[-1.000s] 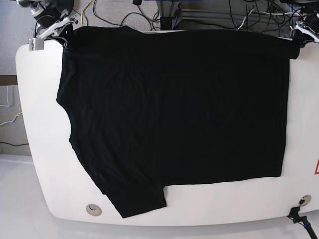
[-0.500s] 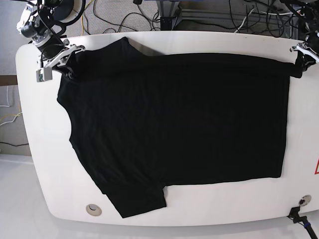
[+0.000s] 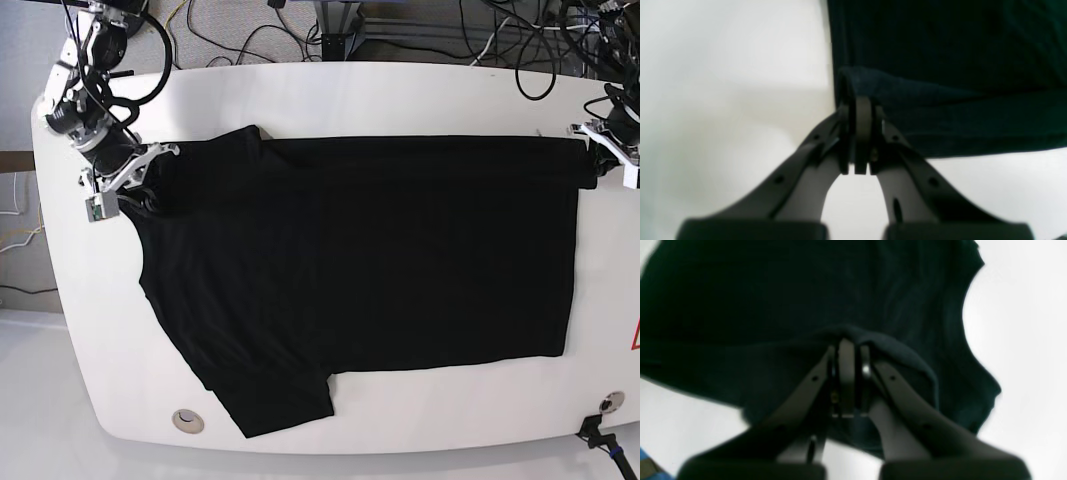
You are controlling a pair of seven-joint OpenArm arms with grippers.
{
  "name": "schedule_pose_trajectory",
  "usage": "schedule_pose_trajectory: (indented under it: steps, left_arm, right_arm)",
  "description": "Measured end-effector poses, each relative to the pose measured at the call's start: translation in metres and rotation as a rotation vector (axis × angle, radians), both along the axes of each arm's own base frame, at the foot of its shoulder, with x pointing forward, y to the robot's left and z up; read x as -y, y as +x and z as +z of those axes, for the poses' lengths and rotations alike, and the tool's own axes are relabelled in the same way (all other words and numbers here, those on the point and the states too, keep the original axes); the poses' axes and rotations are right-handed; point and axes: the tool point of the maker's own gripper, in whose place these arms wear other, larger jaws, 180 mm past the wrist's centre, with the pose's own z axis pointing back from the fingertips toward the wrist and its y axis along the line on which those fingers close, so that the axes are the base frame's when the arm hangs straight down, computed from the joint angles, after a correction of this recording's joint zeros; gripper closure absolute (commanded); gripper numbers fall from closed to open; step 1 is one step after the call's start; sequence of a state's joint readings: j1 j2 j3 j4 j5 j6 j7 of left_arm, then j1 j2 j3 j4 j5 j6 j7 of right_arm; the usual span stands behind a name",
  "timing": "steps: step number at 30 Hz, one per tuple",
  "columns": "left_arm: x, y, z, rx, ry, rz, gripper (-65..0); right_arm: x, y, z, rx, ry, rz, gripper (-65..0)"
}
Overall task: Fold the T-shirt properly
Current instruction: 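Drag the shirt toward the robot with both grippers, then hold the shirt edge and adjust the right gripper's grip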
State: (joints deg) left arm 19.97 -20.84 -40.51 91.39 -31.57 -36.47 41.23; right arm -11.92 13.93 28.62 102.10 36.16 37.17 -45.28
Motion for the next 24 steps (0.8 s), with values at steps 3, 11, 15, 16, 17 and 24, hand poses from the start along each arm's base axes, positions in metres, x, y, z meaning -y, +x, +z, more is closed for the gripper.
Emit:
schedule_pose_trajectory:
  steps: [3,11,15,16,17,24]
  left_arm:
    - [0.002,0.011,0.002,0.013,0.009,-0.011,0.0]
    - [-0.008,0.025,0.004,0.023,0.035,0.011,0.0]
    - [-0.005,0.025,0.006,0.026,0.034,-0.003,0.0]
    - [-0.005,0.024,0.004,0.018,0.035,-0.002,0.0]
    - [-0.005,0.023,0.004,0.013,0.038,-0.002,-0.9]
    - [-0.005,0.028,0.009,0.042,0.039,-0.005,-23.4]
  right_arm:
    - [-0.012,0.02,0.002,0.022,0.013,0.035,0.0]
    - [-0.025,0.054,-0.015,-0.013,-0.041,0.093,0.0]
    - [-0.018,0.043,-0.019,-0.028,-0.042,0.074,0.0]
    - [-0.018,0.042,-0.019,-0.027,-0.04,0.077,0.0]
    - [-0.018,0.044,-0.017,-0.02,-0.038,0.075,0.0]
    - [-0.02,0.05,-0.011,0.006,-0.027,0.076,-5.2]
